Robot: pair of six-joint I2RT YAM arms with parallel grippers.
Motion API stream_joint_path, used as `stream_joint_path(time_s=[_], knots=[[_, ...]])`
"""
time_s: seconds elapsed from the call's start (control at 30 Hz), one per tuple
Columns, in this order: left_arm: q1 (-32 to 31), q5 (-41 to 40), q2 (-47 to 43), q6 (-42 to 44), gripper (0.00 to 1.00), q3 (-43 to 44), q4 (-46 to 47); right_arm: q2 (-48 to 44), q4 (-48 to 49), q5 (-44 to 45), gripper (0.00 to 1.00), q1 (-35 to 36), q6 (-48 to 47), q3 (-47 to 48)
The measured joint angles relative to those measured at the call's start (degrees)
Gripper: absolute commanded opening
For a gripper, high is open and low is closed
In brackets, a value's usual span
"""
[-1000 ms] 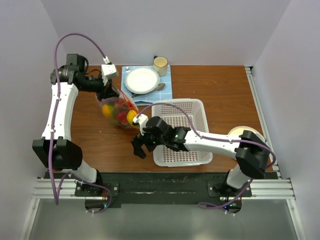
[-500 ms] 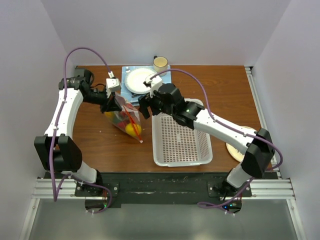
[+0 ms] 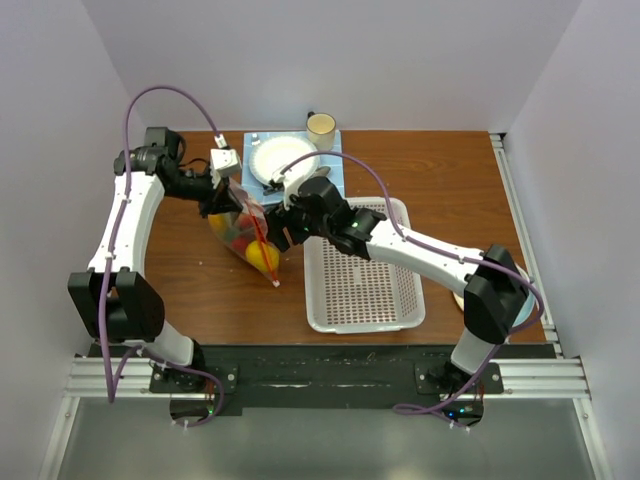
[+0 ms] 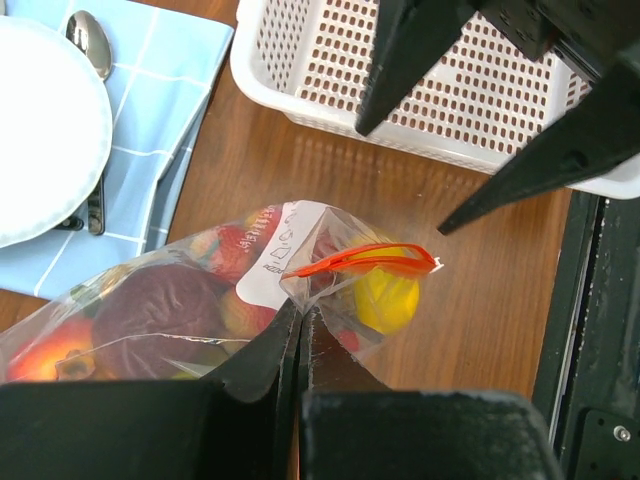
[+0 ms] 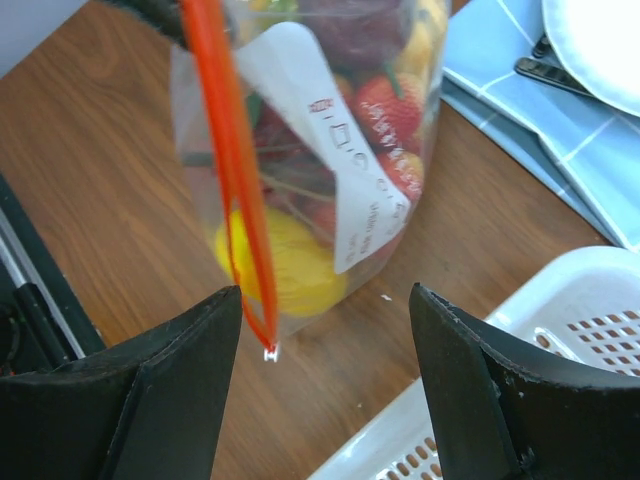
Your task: Open the zip-top bag and remove the fake food
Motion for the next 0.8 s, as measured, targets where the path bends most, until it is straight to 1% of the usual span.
stream_joint_path(time_s=[0.33,0.4,0.5,0.53,0.57,0.6,0.63,0.67,0.7,0.73,0.8], knots=[[-0.13,0.28,1.14,-0.07,0.0,0.81,0.15,2.95,2.14,0.35,0.68,1.09,1.38,0.0],[-0.26,0.24,1.14,-0.07,0.0,0.83,0.15,4.26,2.67,1.51,0.64,1.09,1.62,0.0],[-0.33,0.24,1.14,-0.04,0.01,1.11,0.02,6.05,3.06,3.17,0.55,1.09,1.99,0.0],[-0.33,0.2,1.14,-0.04,0.03,1.29,-0.07,6.47,3.19,3.56,0.46,1.09,2.01,0.0],[-0.33,0.11,1.14,-0.02,0.17,1.57,-0.22,6.82,3.37,4.15,0.4,1.09,1.99,0.0],[-0.33,-0.02,1.14,0.0,0.27,1.88,-0.33,7.13,3.54,4.48,0.32,1.09,1.84,0.04],[-0.33,-0.11,1.14,0.17,0.37,2.12,-0.33,7.43,3.58,4.74,0.18,1.09,1.77,0.2],[-0.33,-0.15,1.14,0.09,0.5,2.47,-0.52,7.72,3.58,5.01,0.12,1.09,1.57,0.5],[-0.33,-0.17,1.14,-0.04,0.52,2.89,-0.66,8.15,3.67,5.27,0.07,1.09,1.46,0.98],[-0.33,-0.15,1.14,0.13,0.59,3.17,-0.59,8.59,3.56,5.46,0.0,1.09,1.42,1.64],[-0.33,0.0,1.14,-0.28,0.68,3.61,-0.74,9.33,3.32,5.68,0.0,1.09,1.36,3.17]])
